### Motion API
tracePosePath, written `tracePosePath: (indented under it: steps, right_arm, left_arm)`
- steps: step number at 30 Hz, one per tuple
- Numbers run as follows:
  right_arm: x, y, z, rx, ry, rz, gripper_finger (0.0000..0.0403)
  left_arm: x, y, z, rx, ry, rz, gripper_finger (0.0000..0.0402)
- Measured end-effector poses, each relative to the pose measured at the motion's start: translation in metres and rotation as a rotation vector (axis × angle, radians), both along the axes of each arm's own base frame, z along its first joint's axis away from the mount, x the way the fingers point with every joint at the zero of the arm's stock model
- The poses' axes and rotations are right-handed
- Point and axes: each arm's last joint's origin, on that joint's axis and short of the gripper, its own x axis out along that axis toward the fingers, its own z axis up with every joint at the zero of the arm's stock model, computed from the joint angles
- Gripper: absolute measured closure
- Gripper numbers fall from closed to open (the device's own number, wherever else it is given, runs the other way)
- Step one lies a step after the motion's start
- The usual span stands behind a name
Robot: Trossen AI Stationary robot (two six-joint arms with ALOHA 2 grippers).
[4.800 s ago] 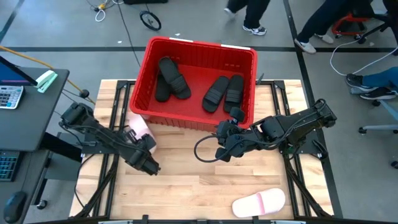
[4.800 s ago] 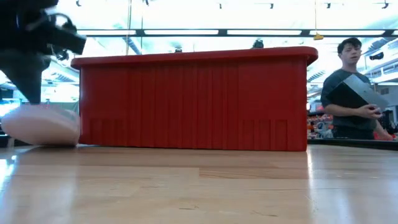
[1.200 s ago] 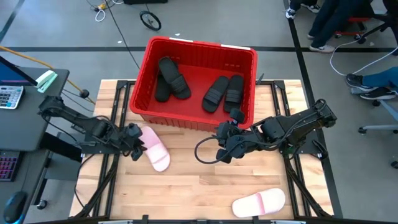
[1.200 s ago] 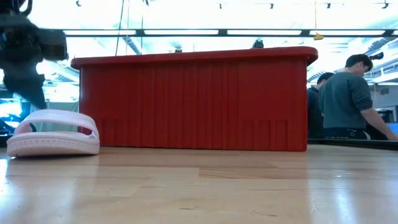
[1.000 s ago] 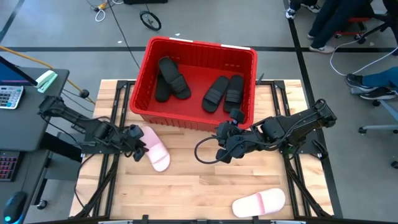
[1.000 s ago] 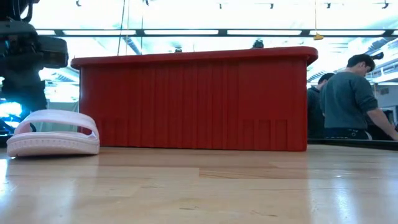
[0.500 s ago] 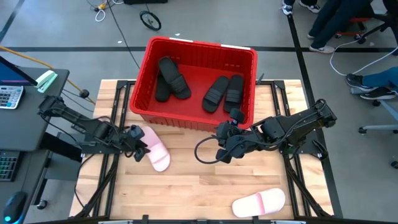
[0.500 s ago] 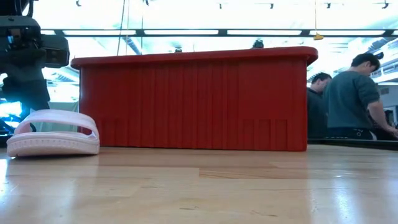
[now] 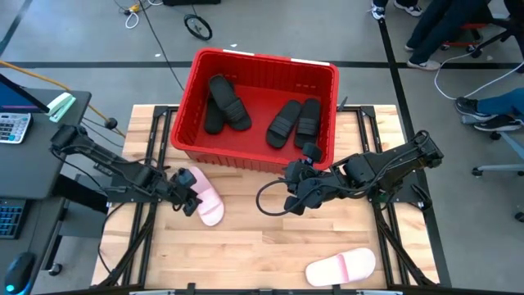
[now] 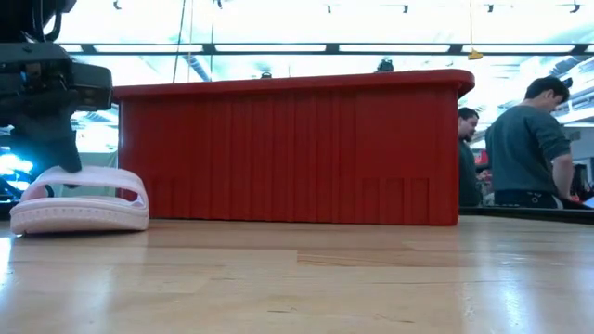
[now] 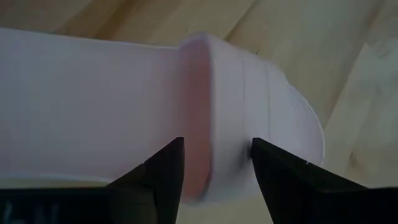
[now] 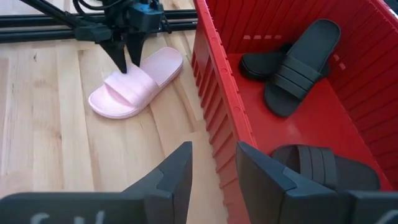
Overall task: Pick and place slides into bin
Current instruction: Put the top pink slide into the bin
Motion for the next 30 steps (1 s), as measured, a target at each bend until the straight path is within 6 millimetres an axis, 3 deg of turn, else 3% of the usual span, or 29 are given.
tracePosePath:
  steps: [8,19,23,30]
  right_arm:
    - [0.0,0.0,0.0,0.0,0.0,0.0,0.0275]
    - [0.0,0.0,0.0,0.0,0.0,0.0,0.0275]
    - [0.0,0.0,0.0,0.0,0.0,0.0,0.0275]
    - [0.0,0.0,0.0,0.0,0.0,0.0,0.0275]
  left_arm:
    - [0.018,-0.009,0.006,-0.049,-0.148,-0.073,0.0244]
    - [0.024,-0.011,0.001,-0.093,-0.128,-0.009,0.0393]
    - [0.028,-0.011,0.0,-0.099,-0.141,-0.023,0.0374]
    - [0.031,-0.007,0.0,-0.081,-0.146,-0.036,0.027]
